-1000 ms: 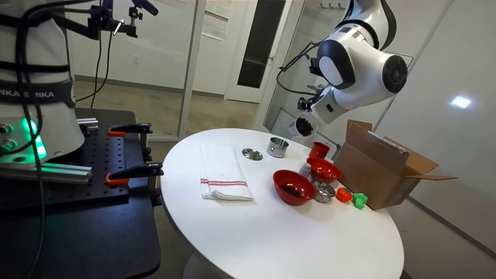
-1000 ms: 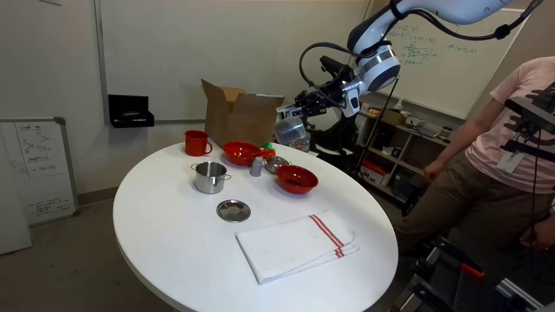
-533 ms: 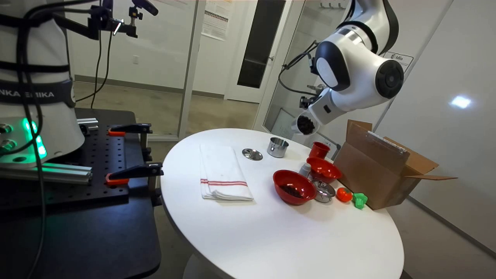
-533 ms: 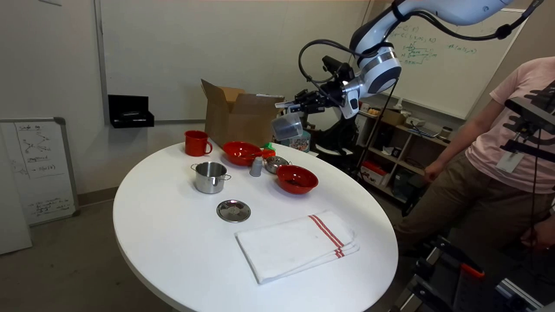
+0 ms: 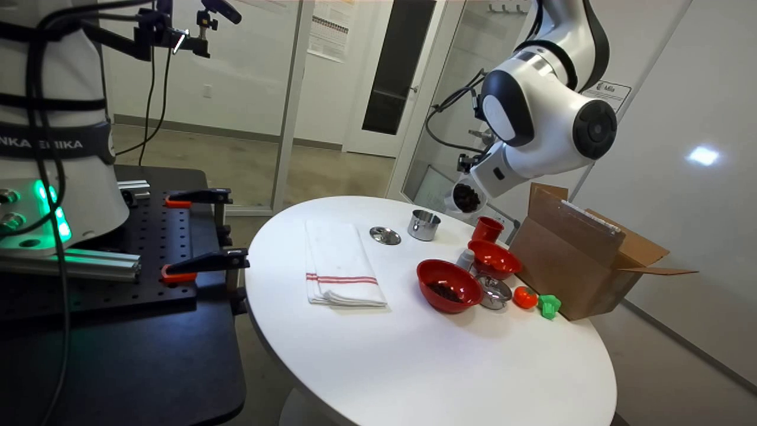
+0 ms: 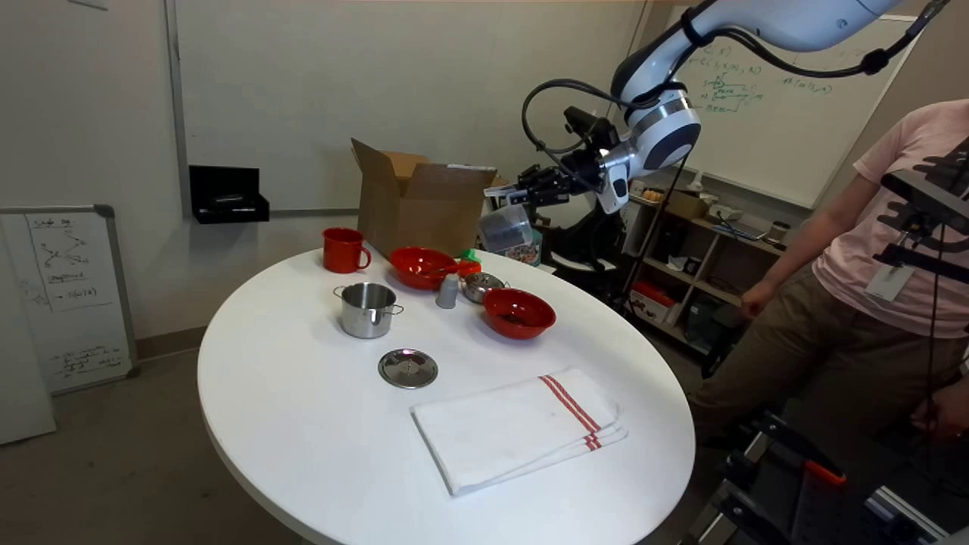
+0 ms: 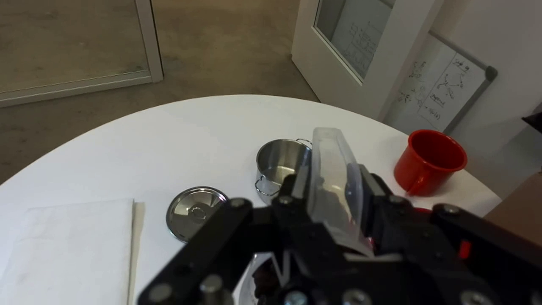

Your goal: Pour some of the things in the jug into the bowl

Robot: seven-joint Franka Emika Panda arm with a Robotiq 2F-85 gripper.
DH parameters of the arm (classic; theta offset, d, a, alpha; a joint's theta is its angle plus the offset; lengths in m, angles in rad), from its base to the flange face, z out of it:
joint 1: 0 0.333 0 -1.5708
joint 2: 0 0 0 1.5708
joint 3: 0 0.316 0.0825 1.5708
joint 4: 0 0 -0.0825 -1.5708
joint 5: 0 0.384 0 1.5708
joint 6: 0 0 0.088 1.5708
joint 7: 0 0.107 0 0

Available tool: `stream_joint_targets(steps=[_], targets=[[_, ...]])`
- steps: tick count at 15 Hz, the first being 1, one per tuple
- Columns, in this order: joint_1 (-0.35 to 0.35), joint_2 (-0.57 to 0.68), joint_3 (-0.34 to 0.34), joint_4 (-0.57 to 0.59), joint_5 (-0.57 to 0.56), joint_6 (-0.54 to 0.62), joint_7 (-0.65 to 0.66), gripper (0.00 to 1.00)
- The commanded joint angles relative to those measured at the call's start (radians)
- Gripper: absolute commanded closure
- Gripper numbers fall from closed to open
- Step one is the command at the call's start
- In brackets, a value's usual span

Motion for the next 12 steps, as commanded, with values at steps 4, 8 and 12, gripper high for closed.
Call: stream_joint_targets(steps=[4,8,12], targets=[[-0.036,0.041,-0.042,0.019,0.094,-0.047,0.035,0.93],[-0.058,0.053,-0.041,0.013,0.166,-0.08,0.025,0.93],[-0.061,0.063,-0.039,0.007,0.227,-0.108,0.009,0.93]])
